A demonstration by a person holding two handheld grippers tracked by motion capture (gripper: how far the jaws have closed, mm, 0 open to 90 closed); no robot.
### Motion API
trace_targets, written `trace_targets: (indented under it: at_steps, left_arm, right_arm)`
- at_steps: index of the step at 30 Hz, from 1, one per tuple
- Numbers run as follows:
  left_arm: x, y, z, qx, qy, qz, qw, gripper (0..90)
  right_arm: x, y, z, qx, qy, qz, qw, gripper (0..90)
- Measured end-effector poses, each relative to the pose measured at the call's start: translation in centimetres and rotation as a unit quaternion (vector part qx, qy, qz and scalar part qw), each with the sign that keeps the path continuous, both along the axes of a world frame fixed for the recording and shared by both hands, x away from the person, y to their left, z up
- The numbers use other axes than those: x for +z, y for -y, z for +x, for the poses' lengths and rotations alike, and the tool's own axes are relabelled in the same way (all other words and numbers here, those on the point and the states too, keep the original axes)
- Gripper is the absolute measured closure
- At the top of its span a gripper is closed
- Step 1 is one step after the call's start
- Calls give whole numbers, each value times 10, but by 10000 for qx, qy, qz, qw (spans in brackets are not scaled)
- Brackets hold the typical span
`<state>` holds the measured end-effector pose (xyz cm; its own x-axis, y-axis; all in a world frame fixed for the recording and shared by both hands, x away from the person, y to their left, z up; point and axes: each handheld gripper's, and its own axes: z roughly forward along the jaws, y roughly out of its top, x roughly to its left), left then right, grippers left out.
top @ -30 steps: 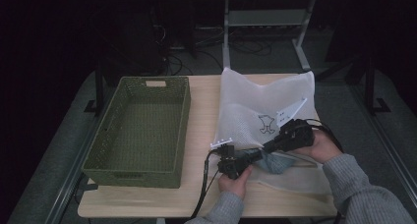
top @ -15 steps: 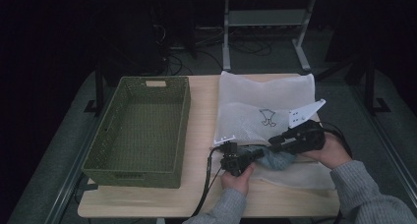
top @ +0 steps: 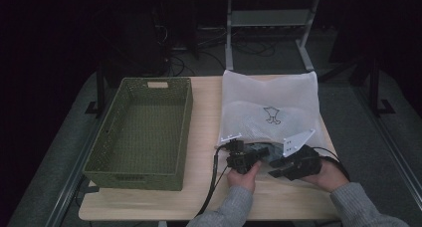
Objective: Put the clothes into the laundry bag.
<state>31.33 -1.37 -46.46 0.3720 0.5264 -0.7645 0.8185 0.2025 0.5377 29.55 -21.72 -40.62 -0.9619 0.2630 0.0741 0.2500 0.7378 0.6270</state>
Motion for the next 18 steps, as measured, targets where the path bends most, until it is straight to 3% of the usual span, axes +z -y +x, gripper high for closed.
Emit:
trace_targets:
  at_steps: [7, 13, 15, 18]
  left_arm:
    - [-1, 1, 1, 16, -8, 30, 10000, 818]
    - [0, -2, 0, -35, 19, 101, 9999, 809]
    - [-1, -3, -2, -121, 12, 85, 9999, 739]
    - [0, -4, -8, -260, 62, 271, 9993, 498]
  right_arm:
    - [-17, -10, -4, 5, 135, -292, 9995, 630]
    - [-9, -4, -3, -54, 119, -104, 9999, 653]
    - [-6, -1, -2, -88, 96, -113, 9999, 660]
    - [-1, 4, -3, -55, 88, -70, 9999, 665]
